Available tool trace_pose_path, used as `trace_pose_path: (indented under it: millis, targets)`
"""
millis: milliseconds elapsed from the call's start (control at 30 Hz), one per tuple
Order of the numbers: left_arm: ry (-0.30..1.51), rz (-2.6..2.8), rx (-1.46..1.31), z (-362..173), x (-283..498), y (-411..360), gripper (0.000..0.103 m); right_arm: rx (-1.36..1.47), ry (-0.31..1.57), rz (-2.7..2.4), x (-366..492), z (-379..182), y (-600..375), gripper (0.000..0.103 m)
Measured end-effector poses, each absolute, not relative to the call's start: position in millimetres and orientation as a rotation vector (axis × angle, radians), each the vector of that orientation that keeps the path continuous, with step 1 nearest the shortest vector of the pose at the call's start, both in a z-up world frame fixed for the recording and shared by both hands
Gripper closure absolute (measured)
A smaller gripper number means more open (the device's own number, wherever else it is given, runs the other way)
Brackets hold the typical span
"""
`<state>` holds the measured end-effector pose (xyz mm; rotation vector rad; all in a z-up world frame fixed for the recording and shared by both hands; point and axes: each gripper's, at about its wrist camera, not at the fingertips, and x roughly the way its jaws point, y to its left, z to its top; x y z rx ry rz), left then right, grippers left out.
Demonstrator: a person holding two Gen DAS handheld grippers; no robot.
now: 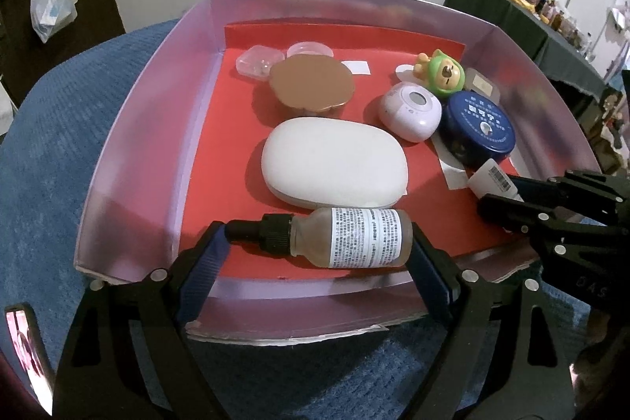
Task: Organize rigid objects
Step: 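Carry the dropper bottle with the left gripper while the right gripper carries the white bottle, then set down the dropper bottle with the left gripper while the right gripper sets down the white bottle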
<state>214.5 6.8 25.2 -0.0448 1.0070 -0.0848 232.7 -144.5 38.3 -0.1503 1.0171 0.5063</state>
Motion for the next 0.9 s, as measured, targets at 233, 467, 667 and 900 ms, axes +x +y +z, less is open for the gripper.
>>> trace_pose_path:
  millis: [233, 467, 667, 900]
  targets:
    - [1.005, -0.079, -0.041, 26, 212, 9, 0.015, -0.136, 1.012, 0.511, 233, 40, -147, 0.070]
    - [0.995, -0.079, -0.035, 31, 206, 4, 0.015, -0.117, 0.975, 0.530, 220, 50, -148, 0.054]
    - [0.974, -0.079, -0.050, 37, 200, 7, 0.015, -0.069, 0.917, 0.541, 203, 66, -156, 0.043]
    - [0.920, -0.092, -0.053, 47, 193, 7, 0.003, -0.054, 0.837, 0.504, 186, 79, -158, 0.033]
